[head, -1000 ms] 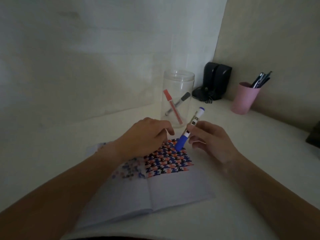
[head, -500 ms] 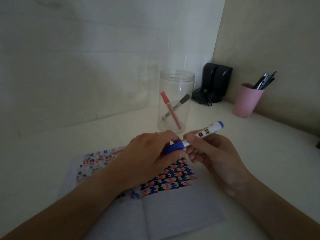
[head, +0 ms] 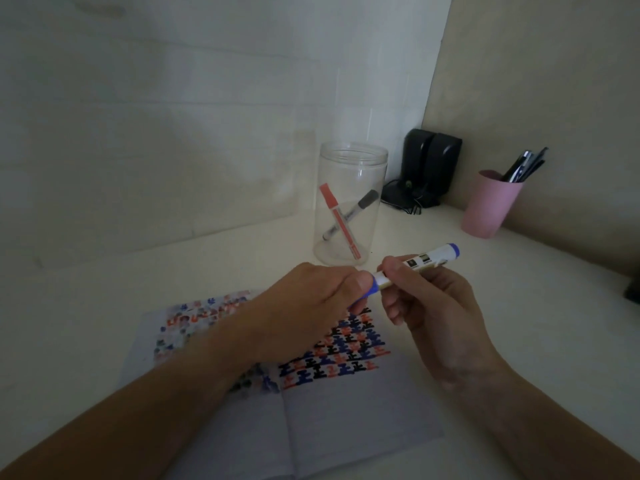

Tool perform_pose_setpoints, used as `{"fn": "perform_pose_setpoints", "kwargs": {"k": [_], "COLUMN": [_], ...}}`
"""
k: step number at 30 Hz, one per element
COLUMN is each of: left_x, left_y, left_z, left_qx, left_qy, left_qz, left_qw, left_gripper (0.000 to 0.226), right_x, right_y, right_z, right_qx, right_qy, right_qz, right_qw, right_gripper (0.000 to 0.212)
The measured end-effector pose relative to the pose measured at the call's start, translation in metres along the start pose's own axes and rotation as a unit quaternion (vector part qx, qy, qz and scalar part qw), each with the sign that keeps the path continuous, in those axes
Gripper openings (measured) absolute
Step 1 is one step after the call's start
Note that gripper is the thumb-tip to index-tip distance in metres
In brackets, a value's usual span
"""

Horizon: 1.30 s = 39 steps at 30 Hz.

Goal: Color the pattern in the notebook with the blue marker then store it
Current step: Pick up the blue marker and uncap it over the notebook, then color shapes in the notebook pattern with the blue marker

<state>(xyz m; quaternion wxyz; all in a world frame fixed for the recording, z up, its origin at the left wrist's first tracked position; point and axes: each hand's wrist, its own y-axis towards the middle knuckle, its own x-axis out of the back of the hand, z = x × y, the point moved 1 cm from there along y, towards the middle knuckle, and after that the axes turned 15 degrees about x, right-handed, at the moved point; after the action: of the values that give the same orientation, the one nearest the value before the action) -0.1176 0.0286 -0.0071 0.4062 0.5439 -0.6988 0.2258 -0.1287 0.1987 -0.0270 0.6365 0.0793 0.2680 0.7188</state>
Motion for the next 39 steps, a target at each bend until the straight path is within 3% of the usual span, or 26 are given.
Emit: {"fn": "perform_pose_setpoints", "kwargs": {"k": [2, 4, 7, 11, 17, 25, 39], "left_x": [0.002, 0.007, 0.01, 0.004, 0.002, -0.005, -0.002], "left_y": [-0.002, -0.008, -0.013, -0.013, -0.011, -0.006, -0.003], "left_z": [0.006, 0.017, 0.03, 0.028, 0.039, 0.049, 0.052], "left_qx": [-0.074, -0.085, -0.047, -0.037, -0.018, -0.047, -0.062], "left_qy": [0.198, 0.242, 0.177, 0.17, 0.141, 0.179, 0.15], "left_qz": [-0.113, -0.147, -0.147, -0.074, 0.023, 0.01, -0.004], "left_qw": [0.971, 0.955, 0.972, 0.982, 0.99, 0.983, 0.987], "left_gripper": [0.024, 0.025, 0.038, 0.046, 0.053, 0.03, 0.027], "right_x": [0.009, 0.024, 0.034, 0.028, 0.029, 0.034, 0.031], "right_y": [0.006, 0.012, 0.012, 0.008, -0.016, -0.043, -0.044], "right_z": [-0.001, 0.005, 0.009, 0.014, 0.018, 0.017, 0.017], "right_qx": [-0.016, -0.025, -0.019, -0.04, -0.107, -0.036, -0.019], "right_qy": [0.003, 0.006, -0.016, -0.018, -0.151, -0.229, -0.301], "right_qz": [-0.053, -0.119, -0.112, -0.061, -0.023, 0.015, 0.079], "right_qw": [0.998, 0.993, 0.993, 0.997, 0.982, 0.973, 0.95], "right_gripper": [0.022, 0.021, 0.021, 0.017, 0.013, 0.004, 0.004]}}
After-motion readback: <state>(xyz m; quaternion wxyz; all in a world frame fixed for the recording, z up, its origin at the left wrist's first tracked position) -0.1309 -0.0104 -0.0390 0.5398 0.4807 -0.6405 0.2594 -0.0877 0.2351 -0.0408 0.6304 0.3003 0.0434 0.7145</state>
